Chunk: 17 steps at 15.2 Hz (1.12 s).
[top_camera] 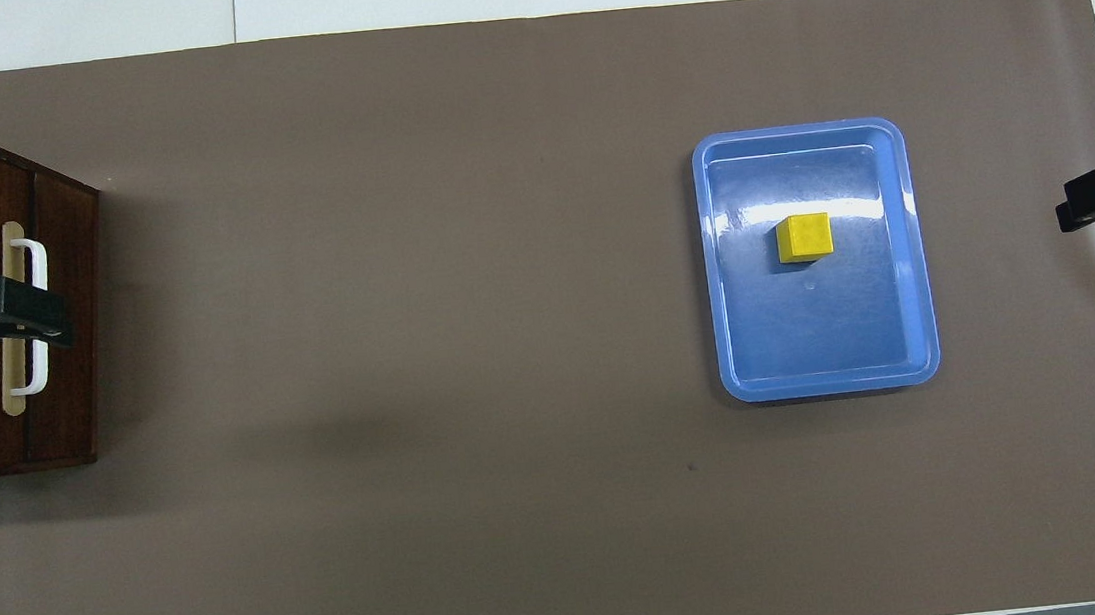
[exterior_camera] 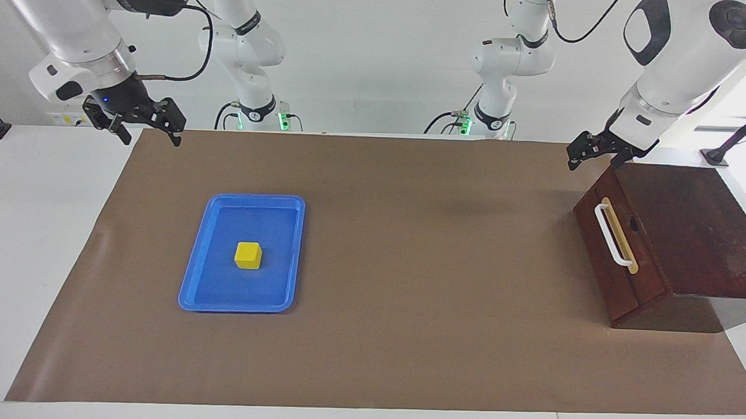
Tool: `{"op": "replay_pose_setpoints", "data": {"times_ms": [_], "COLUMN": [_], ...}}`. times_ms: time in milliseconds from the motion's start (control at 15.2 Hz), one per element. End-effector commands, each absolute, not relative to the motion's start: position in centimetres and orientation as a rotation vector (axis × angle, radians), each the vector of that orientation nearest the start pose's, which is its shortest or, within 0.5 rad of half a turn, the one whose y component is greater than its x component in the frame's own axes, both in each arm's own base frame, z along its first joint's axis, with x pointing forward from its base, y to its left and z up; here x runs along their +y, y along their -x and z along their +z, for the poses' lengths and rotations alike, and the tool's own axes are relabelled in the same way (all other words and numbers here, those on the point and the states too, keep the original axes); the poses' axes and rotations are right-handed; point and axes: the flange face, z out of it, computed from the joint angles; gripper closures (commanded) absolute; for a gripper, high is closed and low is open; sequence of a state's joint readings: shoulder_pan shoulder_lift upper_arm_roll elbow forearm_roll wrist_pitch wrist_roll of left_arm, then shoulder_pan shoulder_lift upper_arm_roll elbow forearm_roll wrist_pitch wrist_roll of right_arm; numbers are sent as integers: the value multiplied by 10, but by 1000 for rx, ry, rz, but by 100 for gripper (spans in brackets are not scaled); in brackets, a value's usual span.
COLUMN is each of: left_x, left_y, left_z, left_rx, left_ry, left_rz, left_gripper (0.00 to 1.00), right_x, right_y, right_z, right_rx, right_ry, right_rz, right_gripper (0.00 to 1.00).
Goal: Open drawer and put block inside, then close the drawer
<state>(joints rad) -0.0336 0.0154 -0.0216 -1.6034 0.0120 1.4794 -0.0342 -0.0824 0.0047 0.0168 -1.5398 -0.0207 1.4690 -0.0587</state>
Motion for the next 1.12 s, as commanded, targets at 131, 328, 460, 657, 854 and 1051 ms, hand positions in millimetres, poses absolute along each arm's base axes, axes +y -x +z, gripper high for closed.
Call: {"op": "replay_pose_setpoints", "data": {"times_ms": [131,328,460,657,854,1051], "left_x": [-28,-28,-28,-28,-28,-28], "left_y": [-543,-543,-543,-543,-543,-543], "left_z": [594,595,594,594,594,595], "left_rx": [19,19,19,19,19,19], "left_ry": [3122,3122,3122,3122,3122,3122], "left_rz": [227,225,225,227,230,225], "left_gripper": [0,0,0,0,0,0], "right_x": [-36,-29,-29,-22,-19,-32], "right_y": [-549,-548,-545,-538,-534,-547], "right_z": [633,632,629,610,569,515], "right_rx": [-32,-15,8,312,737,1104], "right_ry": [3152,3130,3117,3068,2921,2729], "right_rz": [79,71,98,118,167,329], "right_gripper": [0,0,0,0,0,0]}}
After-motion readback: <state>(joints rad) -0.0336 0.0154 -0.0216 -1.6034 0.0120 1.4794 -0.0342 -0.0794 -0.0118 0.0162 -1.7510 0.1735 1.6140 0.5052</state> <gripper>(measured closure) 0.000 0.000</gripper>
